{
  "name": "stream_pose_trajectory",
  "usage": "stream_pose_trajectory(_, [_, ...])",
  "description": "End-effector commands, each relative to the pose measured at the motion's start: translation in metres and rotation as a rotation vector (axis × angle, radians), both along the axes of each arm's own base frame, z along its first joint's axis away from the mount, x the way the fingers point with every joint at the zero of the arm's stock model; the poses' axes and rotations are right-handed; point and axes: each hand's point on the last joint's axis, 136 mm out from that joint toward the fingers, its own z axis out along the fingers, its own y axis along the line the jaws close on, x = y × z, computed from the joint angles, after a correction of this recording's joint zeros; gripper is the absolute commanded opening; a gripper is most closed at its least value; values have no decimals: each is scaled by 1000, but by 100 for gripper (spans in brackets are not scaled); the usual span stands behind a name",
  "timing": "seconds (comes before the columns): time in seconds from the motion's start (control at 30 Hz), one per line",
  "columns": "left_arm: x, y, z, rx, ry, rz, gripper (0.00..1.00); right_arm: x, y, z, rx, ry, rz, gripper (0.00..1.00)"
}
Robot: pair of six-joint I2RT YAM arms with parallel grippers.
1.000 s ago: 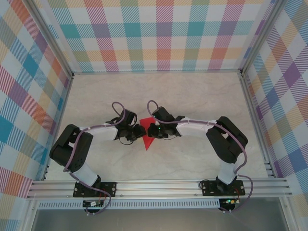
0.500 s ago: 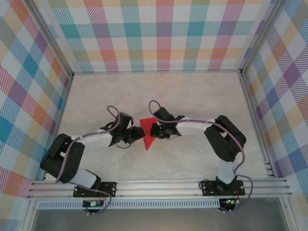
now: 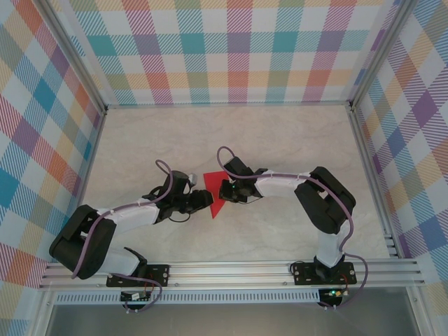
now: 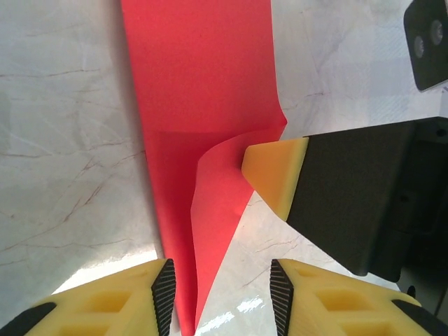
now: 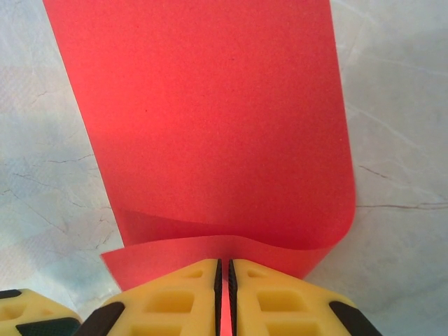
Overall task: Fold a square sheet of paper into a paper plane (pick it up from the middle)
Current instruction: Third fold the triangle at the center of the table.
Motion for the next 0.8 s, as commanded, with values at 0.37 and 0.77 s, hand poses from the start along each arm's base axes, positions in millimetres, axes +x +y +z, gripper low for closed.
stream_pose_trajectory(0.37, [8, -22, -2, -18, -22, -73, 36, 2, -1, 6, 9, 11, -17, 13])
stream_pose_trajectory(0.77, [10, -23, -11, -1, 0, -67, 37, 0, -3, 12, 24, 3, -18, 13])
